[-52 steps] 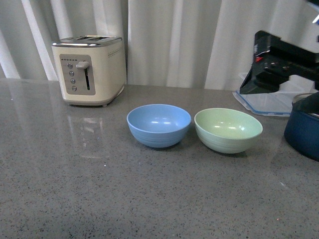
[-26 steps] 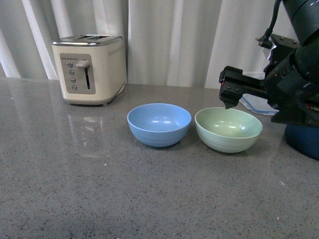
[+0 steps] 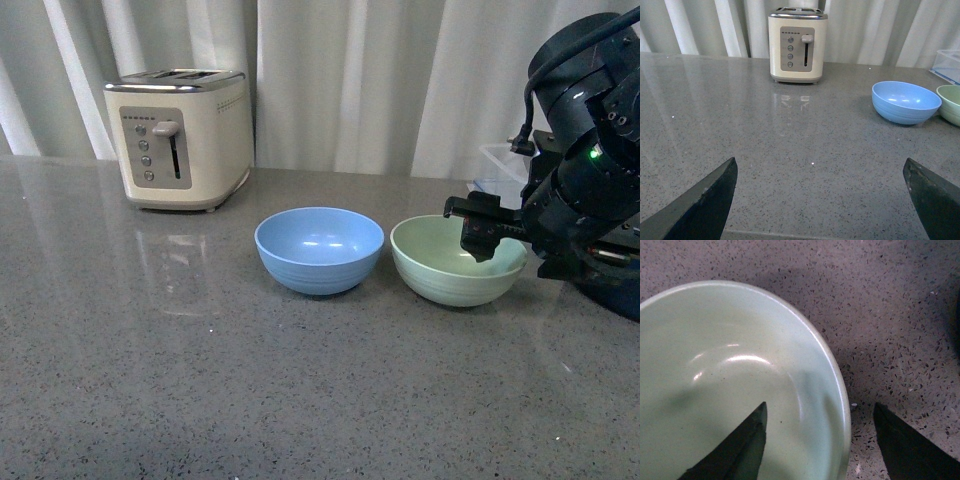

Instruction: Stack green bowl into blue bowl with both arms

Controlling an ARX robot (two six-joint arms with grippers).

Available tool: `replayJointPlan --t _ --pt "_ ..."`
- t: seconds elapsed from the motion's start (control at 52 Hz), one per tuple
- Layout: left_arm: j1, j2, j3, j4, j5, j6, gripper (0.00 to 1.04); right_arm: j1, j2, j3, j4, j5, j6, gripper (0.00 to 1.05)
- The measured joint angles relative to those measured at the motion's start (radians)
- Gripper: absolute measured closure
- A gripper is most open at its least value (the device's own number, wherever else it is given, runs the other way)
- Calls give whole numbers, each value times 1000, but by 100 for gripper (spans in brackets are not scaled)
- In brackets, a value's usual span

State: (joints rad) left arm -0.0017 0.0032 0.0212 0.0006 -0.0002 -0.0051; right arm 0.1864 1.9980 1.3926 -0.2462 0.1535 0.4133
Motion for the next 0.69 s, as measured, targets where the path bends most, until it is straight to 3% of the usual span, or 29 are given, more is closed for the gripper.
replayJointPlan --t 0.269,0.327,0.519,0.692 --pt "0 0 0 0 0 0 7 -9 11 1 -3 18 3 96" --pt "0 0 0 0 0 0 7 -11 3 0 -3 17 7 103" --pt "0 0 0 0 0 0 7 2 -63 1 -6 29 0 103" --pt "0 0 0 0 0 0 7 69 -136 72 -34 13 -1 103"
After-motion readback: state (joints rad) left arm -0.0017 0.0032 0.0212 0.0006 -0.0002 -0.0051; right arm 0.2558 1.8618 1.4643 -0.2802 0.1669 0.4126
